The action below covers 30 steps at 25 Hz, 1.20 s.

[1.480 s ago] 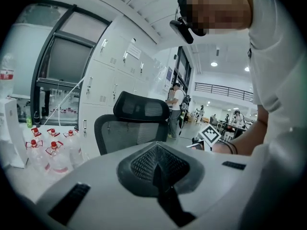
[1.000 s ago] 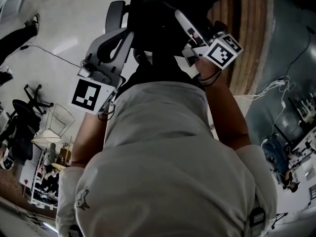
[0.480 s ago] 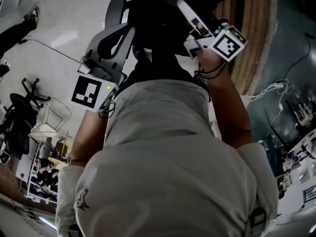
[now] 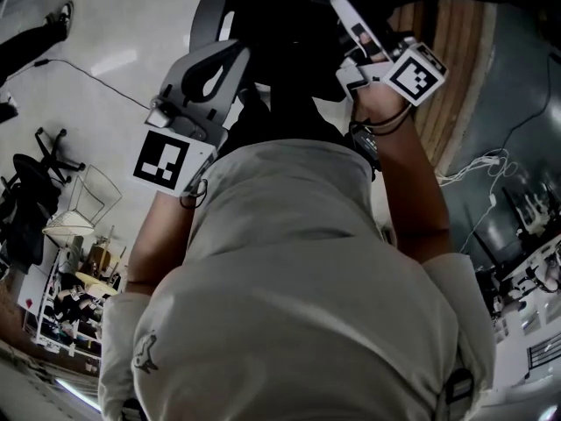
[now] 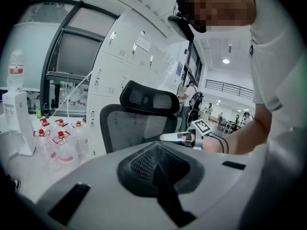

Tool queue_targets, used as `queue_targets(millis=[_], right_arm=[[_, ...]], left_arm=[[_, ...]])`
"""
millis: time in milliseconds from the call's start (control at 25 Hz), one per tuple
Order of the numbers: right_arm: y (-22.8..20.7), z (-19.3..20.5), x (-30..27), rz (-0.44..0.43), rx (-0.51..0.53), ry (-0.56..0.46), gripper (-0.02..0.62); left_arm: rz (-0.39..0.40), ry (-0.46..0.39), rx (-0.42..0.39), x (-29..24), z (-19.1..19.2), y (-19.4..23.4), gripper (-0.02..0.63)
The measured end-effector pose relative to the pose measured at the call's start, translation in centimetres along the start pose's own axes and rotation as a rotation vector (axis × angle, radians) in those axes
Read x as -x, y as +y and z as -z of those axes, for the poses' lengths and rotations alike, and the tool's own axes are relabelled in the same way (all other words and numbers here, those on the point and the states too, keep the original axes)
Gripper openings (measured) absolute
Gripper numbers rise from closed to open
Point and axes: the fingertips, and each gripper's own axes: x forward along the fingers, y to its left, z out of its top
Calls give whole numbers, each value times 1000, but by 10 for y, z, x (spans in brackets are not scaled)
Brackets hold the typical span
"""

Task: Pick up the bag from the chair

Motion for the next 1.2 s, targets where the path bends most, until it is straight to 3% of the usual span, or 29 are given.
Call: queue_targets(millis=[480, 1200], right_arm=[[20, -9, -2, -30, -15, -5, 34], [67, 12, 20, -40, -35, 11, 34]], left_arm=[[-29, -42, -12, 19, -13, -2, 6], [-18, -89, -77, 59, -35, -24, 8]])
